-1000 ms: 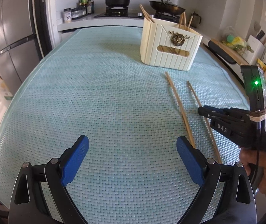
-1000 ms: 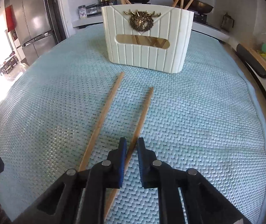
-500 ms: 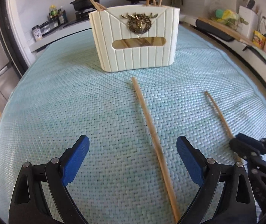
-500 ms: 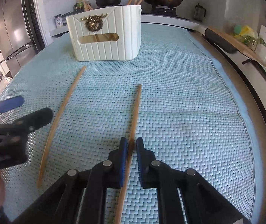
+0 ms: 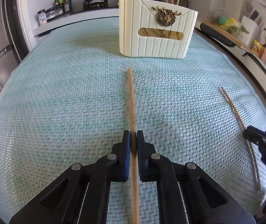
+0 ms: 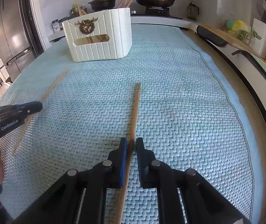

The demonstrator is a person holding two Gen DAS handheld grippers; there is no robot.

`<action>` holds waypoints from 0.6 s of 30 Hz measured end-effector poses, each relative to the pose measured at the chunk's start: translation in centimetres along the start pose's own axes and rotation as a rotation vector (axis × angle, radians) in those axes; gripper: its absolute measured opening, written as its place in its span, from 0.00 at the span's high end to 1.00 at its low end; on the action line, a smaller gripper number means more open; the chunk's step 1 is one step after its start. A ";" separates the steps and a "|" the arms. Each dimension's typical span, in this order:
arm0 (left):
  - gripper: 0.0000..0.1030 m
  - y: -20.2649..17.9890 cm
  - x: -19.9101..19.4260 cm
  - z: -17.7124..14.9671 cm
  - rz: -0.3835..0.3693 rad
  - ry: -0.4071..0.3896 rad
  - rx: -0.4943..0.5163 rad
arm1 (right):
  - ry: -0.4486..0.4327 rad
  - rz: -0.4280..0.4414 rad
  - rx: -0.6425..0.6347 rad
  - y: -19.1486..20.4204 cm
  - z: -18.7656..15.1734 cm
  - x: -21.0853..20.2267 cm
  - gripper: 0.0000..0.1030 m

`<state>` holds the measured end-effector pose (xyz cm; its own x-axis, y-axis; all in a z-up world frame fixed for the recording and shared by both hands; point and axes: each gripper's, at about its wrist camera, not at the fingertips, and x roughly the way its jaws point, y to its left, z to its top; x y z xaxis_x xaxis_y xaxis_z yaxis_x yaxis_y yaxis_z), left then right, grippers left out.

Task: Organize utensils
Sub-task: 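Grasp a chopstick with the left tool while the right tool grasps the other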

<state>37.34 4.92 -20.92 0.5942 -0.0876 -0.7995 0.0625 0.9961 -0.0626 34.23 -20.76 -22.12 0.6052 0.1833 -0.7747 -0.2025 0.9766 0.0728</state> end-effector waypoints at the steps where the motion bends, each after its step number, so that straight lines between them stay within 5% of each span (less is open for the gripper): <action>1: 0.94 0.4 -0.3 -0.5 -0.009 0.004 -0.006 | 0.005 0.000 -0.001 0.0 -0.1 -0.1 0.90; 8: 0.89 2.2 -2.2 -2.8 -0.050 0.049 -0.033 | 0.032 0.026 0.008 -0.3 -0.8 -0.9 0.89; 11: 0.52 2.5 -2.6 -2.8 -0.084 0.068 -0.060 | 0.043 0.058 0.036 -0.9 -0.9 -1.0 0.87; 12: 0.35 2.6 -2.8 -2.8 -0.080 0.067 -0.063 | 0.047 0.068 0.051 -1.2 -0.8 -1.1 0.79; 13: 0.28 2.7 -3.0 -2.8 -0.071 0.061 -0.061 | 0.050 0.080 0.065 -1.6 -0.8 -1.3 0.69; 18: 0.21 3.1 -3.4 -2.2 -0.042 0.058 -0.029 | 0.059 0.108 0.077 -2.0 -0.6 -2.3 0.66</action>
<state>33.73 8.30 -19.71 0.5439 -0.1292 -0.8292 0.0630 0.9916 -0.1132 32.79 -23.15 -20.90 0.5359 0.2834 -0.7953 -0.2029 0.9576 0.2045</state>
